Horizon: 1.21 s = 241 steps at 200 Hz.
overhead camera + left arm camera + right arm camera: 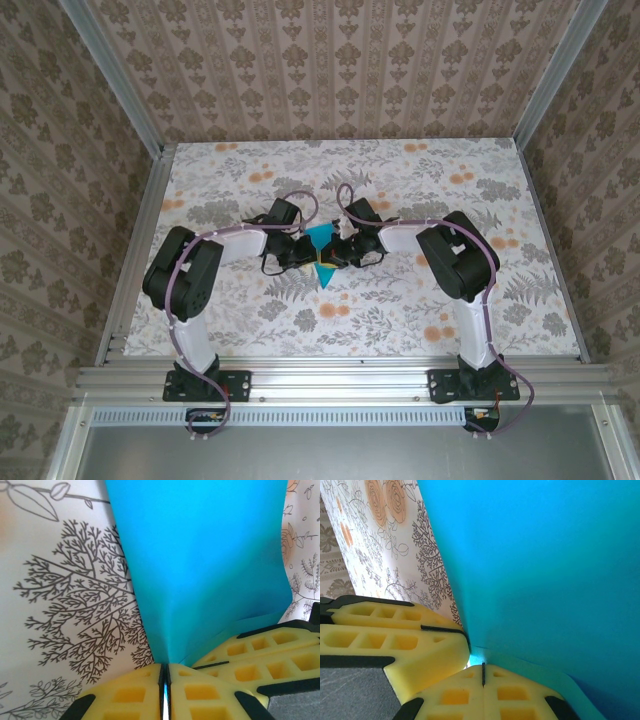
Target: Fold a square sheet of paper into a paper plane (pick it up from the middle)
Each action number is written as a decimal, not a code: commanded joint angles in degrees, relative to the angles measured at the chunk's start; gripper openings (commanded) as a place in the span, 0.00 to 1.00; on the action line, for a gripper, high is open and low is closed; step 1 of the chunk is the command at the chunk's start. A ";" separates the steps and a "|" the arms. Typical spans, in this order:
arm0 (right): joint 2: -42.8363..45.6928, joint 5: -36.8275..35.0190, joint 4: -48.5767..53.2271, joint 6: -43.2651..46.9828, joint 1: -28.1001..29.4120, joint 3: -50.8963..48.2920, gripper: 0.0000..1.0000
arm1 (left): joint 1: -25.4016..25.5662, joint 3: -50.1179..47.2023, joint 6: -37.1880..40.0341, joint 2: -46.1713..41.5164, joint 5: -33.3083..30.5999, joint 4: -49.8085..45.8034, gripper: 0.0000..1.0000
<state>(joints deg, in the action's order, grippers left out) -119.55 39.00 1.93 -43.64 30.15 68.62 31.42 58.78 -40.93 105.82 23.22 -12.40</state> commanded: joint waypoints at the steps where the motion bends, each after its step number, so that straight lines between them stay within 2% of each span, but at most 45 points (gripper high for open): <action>1: -1.01 -2.90 2.51 -0.92 -0.40 -1.87 0.00 | 0.75 0.80 -0.02 1.64 0.02 -0.91 0.12; 32: 0.31 -1.85 1.14 -1.70 -0.61 -2.09 0.00 | 1.01 1.32 0.83 1.67 -2.14 -2.91 0.08; 135: 7.75 4.45 -1.75 -2.23 -0.05 -7.11 0.05 | 2.13 3.12 1.52 4.16 -5.45 -6.40 0.08; 241: 6.97 6.80 -3.50 -2.00 1.66 -10.57 0.06 | 2.51 3.37 1.20 4.48 -5.91 -6.75 0.08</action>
<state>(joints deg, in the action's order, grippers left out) -113.19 44.01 -1.13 -45.36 31.42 59.00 32.99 62.37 -40.66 107.04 19.27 -17.56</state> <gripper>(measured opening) 0.060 0.085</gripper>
